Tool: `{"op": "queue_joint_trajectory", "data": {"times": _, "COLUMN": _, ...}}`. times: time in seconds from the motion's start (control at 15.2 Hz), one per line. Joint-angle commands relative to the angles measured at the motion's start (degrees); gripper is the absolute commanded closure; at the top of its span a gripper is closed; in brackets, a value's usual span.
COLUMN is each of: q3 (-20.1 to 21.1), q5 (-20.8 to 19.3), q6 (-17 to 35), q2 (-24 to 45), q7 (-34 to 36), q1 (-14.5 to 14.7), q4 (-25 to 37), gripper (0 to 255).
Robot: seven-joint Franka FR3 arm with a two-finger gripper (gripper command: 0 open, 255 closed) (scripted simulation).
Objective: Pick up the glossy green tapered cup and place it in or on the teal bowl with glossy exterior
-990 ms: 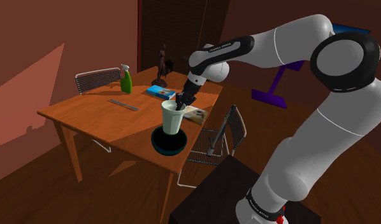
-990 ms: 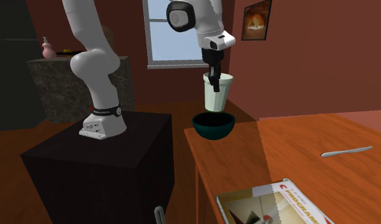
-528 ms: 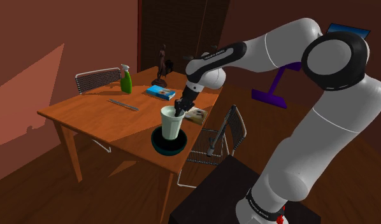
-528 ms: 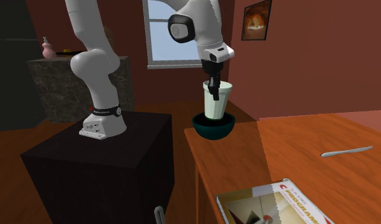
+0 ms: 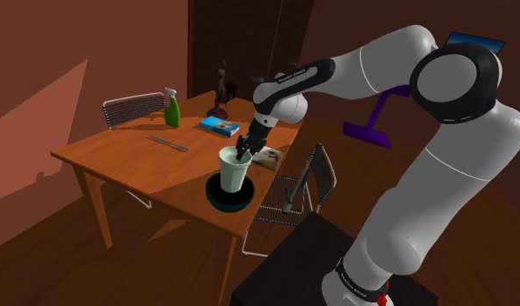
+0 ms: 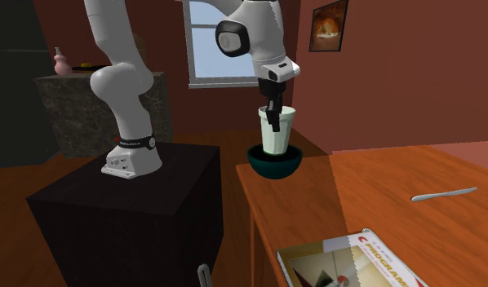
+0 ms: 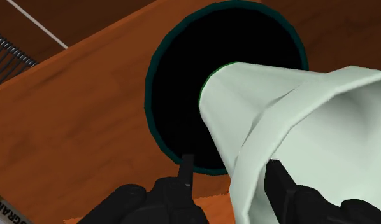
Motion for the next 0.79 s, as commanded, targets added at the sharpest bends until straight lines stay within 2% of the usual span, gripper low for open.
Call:
{"op": "queue_joint_trajectory", "data": {"times": 0.0, "q3": 0.0, "q5": 0.0, "q6": 0.0, "q2": 0.0, "q7": 0.0, "q1": 0.0, "q4": 0.0, "gripper": 0}}
{"op": "queue_joint_trajectory", "data": {"times": 0.26, "q3": 0.0, "q5": 0.0, "q6": 0.0, "q2": 0.0, "q7": 0.0, "q1": 0.0, "q4": -0.1, "gripper": 0}}
{"op": "queue_joint_trajectory", "data": {"times": 0.53, "q3": -0.8, "q5": -3.7, "q6": -6.7, "q2": -4.8, "q7": 2.3, "q1": -1.3, "q4": 2.1, "gripper": 0}}
{"op": "queue_joint_trajectory", "data": {"times": 0.73, "q3": -0.7, "q5": -3.7, "q6": -6.7, "q2": -4.8, "q7": 2.3, "q1": -1.3, "q4": 2.1, "gripper": 0}}
